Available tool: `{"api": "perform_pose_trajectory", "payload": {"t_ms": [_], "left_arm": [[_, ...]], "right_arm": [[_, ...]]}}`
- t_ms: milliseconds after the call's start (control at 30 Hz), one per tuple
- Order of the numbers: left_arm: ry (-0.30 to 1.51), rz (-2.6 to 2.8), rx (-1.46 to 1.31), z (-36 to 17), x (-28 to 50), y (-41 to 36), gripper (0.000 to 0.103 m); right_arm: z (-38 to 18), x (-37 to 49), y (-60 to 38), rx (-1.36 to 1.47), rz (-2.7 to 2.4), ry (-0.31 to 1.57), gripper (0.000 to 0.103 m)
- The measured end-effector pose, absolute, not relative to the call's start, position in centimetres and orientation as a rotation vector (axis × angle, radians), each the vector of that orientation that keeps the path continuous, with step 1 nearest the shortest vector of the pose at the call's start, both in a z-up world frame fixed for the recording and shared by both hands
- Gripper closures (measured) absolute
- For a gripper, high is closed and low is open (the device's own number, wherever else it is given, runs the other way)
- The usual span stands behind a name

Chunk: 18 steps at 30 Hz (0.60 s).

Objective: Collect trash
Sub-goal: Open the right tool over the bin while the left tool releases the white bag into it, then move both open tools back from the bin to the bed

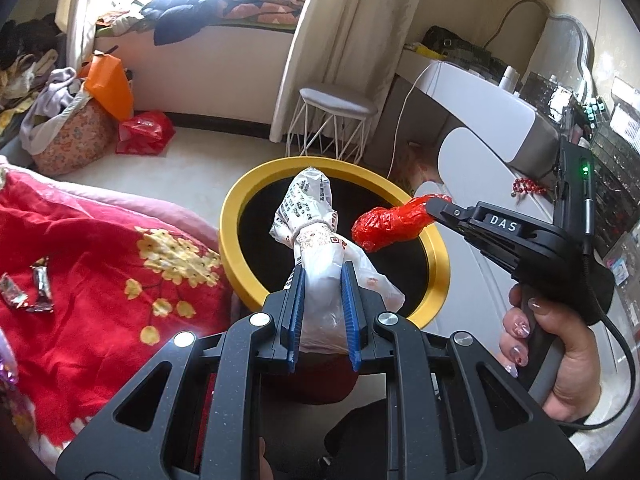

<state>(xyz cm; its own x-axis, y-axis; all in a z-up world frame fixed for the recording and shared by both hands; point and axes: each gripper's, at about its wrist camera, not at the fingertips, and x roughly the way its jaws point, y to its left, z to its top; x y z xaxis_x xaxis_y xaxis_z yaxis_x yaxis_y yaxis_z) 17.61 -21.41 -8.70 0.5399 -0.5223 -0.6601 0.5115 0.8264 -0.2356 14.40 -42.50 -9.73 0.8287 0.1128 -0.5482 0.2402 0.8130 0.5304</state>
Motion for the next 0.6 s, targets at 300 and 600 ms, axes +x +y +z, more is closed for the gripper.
{"api": "perform_pose_trajectory", "payload": {"t_ms": [300,600], "left_arm": [[0.753,-0.525,-0.078,-8.2,18.4,-20.4,0.034],[0.724,-0.434,-0.103,-7.1,17.0,-17.4,0.011]], "right_arm": [[-9.9,14.8,-42.9,0.609,-0.091,0.612,0.068],[-9.5,14.9,-41.2,0.515,-0.114,0.614,0.057]]}}
